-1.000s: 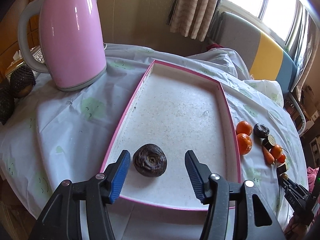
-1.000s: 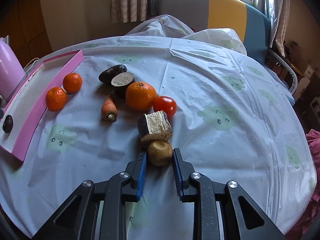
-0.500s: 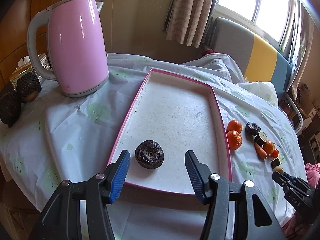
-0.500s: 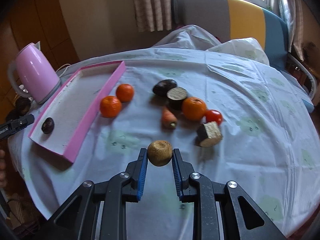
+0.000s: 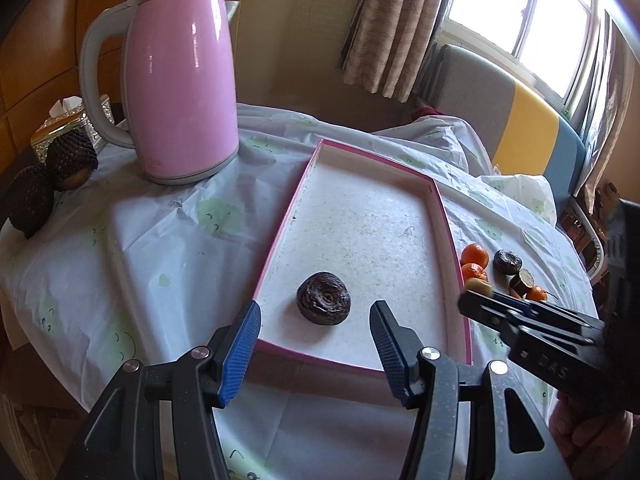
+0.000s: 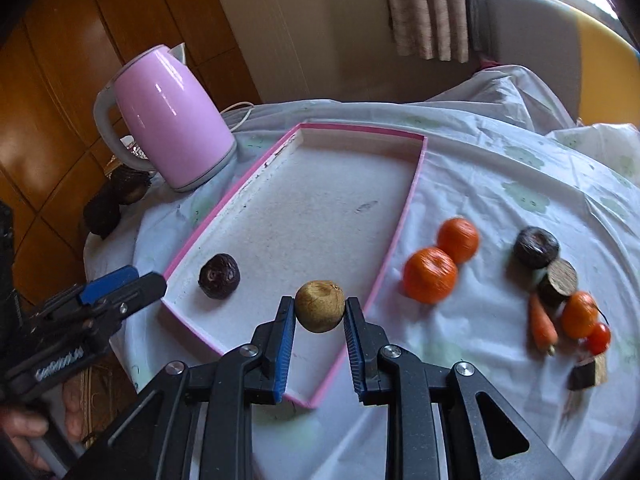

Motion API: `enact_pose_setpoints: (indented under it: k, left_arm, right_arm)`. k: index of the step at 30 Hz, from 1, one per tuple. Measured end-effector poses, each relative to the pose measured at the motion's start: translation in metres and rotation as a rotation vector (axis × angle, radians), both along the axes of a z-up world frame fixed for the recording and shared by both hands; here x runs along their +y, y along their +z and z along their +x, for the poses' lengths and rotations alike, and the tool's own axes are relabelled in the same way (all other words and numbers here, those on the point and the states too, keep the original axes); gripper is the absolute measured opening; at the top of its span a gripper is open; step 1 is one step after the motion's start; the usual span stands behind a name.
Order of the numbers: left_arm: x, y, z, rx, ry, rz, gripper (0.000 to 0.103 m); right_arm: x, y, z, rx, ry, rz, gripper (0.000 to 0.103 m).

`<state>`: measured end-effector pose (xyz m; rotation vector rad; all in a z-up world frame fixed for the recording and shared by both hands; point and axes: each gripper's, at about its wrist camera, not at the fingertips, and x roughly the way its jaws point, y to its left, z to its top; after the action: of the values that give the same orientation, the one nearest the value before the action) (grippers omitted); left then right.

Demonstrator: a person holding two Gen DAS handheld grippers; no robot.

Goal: Organize fruits
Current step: 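Carry the tan potato into the pink tray and open the right tool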

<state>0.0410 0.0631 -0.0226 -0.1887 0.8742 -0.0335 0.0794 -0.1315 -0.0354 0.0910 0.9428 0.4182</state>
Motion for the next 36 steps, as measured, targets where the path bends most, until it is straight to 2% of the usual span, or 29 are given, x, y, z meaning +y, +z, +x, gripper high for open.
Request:
enact_pose_setpoints:
  k: [6, 8, 10, 11, 15, 18, 25, 36]
  left_arm:
    - [0.003, -0.001, -0.006, 0.001, 0.0, 0.007, 0.058]
    - [0.002, -0.001, -0.007, 0.002, -0.005, 0.012, 0.058]
    - [0.001, -0.001, -0.009, -0.002, -0.007, 0.013, 0.058]
    - [0.0, 0.0, -0.009, -0.003, -0.009, 0.015, 0.058]
    - [-0.004, 0.0, -0.011, -0.01, -0.02, 0.02, 0.058]
    - [-0.008, 0.001, -0.013, -0.012, -0.034, 0.025, 0.058]
    - [-0.022, 0.001, -0.016, -0.009, -0.071, 0.038, 0.058]
    - [-0.049, 0.0, -0.02, 0.006, -0.155, 0.022, 0.058]
  right_arm:
    - [0.031, -0.016, 0.02, 0.036, 0.026, -0.022, 0.027]
    - [0.036, -0.018, 0.021, 0.032, 0.027, -0.032, 0.032]
    - [0.038, -0.017, 0.018, 0.022, 0.021, -0.039, 0.041]
    - [0.037, -0.017, 0.016, 0.016, 0.019, -0.04, 0.042]
    - [0.029, -0.014, 0.01, 0.004, -0.017, -0.05, 0.042]
    - [0.02, -0.008, 0.004, -0.024, -0.057, -0.054, 0.051]
    - [-0.003, 0.004, -0.013, -0.079, -0.128, -0.068, 0.056]
    - [-0.053, 0.006, -0.035, -0.103, -0.268, -0.087, 0.056]
